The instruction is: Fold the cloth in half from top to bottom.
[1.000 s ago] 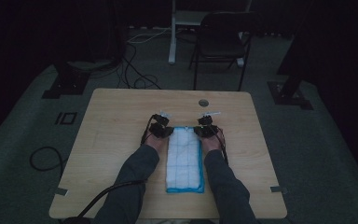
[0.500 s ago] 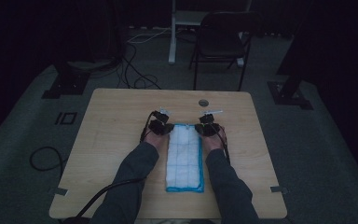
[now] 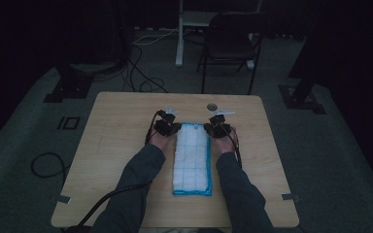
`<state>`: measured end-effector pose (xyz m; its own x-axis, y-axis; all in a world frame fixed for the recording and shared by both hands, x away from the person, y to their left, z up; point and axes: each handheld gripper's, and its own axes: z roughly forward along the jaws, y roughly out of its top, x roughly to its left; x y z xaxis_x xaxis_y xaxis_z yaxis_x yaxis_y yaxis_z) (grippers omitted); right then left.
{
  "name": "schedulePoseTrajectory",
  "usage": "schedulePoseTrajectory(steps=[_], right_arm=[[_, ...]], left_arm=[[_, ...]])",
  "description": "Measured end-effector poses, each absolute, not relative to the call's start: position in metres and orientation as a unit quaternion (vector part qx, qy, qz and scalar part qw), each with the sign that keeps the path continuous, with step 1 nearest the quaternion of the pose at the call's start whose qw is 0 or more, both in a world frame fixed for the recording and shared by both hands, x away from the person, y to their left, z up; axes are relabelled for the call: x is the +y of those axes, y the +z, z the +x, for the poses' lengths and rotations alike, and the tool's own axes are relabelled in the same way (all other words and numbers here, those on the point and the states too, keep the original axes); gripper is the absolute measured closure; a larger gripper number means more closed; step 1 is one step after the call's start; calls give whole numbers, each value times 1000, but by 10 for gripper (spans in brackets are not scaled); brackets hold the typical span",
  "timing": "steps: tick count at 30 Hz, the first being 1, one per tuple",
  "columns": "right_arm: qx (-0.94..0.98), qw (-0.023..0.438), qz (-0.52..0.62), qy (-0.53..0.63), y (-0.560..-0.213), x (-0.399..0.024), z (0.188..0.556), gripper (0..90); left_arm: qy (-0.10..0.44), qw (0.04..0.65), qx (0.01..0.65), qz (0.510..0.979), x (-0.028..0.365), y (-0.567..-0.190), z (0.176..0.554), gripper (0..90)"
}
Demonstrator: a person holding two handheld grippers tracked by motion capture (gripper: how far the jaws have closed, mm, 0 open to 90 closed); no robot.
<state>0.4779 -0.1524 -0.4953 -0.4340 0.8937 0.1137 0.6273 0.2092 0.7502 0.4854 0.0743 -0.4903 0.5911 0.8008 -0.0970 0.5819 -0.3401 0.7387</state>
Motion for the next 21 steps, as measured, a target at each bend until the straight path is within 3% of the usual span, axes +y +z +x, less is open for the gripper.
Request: schedulePoseTrajectory(steps=[21], right_arm=[[748, 197, 467, 429, -463, -162, 453, 862]], left_arm=[[169, 429, 396, 794, 80, -457, 458, 876]])
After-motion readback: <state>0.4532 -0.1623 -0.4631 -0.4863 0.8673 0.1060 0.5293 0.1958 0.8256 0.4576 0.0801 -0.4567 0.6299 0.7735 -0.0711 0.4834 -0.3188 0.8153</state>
